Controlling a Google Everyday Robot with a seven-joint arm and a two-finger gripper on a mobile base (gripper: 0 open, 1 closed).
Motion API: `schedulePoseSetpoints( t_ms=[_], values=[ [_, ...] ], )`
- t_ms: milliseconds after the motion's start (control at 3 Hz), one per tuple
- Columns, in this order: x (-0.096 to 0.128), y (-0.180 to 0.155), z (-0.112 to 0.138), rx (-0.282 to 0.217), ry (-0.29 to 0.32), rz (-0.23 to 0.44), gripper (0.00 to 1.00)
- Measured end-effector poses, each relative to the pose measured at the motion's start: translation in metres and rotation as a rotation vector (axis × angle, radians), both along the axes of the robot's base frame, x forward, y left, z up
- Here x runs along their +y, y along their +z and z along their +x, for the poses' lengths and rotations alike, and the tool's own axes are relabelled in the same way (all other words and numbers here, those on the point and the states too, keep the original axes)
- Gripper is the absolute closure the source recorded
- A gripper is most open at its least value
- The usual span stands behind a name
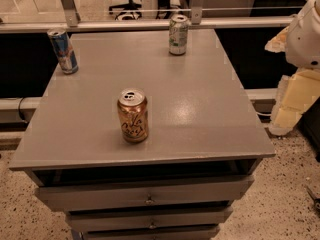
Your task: Move orange can near 7up can
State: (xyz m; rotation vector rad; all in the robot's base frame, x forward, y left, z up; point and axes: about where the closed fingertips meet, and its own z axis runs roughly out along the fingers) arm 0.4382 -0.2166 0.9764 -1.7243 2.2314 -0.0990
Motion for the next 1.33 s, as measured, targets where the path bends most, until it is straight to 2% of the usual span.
schedulePoseSetpoints(
  t_ms=[333, 667, 1333],
  values=[
    [0.0, 0.0, 0.0, 0.0, 0.0, 0.0, 0.0],
    [0.012, -0.006, 0.002, 0.017, 0.018, 0.061, 0.0],
    [0.1, -0.059, 0.012, 0.104, 0.174, 0.44, 0.0]
  ],
)
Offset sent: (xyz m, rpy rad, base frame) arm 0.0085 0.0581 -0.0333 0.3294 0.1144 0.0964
